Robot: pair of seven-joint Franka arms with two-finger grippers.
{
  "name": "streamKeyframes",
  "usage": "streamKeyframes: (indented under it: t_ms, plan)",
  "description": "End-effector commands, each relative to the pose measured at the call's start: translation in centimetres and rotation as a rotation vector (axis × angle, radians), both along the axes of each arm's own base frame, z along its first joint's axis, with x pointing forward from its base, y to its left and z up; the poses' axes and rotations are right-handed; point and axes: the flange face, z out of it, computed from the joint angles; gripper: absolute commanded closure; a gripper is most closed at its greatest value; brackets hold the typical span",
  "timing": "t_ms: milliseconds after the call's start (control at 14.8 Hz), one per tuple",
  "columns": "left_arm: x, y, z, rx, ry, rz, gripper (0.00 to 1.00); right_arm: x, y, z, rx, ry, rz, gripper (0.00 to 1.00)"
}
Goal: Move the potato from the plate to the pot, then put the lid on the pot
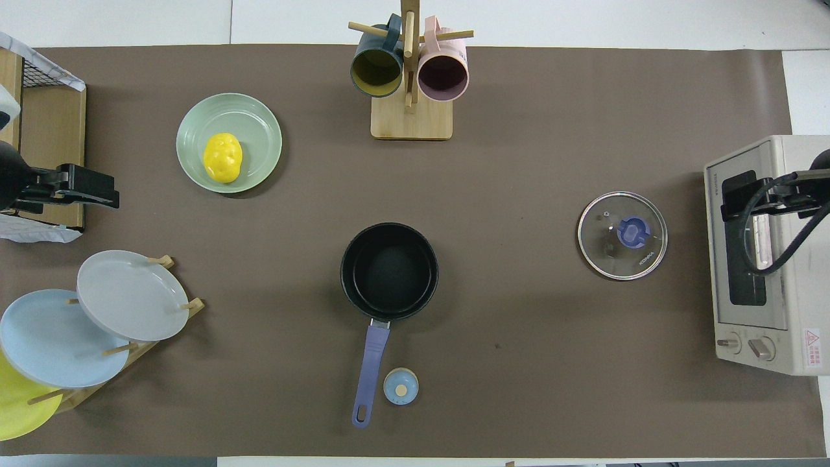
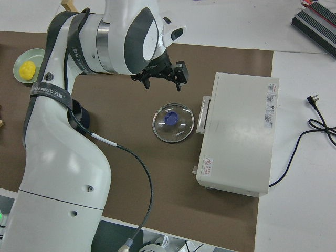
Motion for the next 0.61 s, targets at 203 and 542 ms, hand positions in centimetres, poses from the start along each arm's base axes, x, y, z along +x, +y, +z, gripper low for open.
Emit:
streamKeyframes:
  t_ms: [203,542]
  plan:
    - [0.0,-0.1,-0.4,0.000,0.002,-0.023,0.00,-0.3,-0.1,0.3,-0.004,-0.011,-0.018,0.00]
    - [1.1,-0.5,-1.7,-0.015,-0.026,-0.016,0.00,-0.3,0.1,0.4,0.007,-0.012,-0.018,0.00]
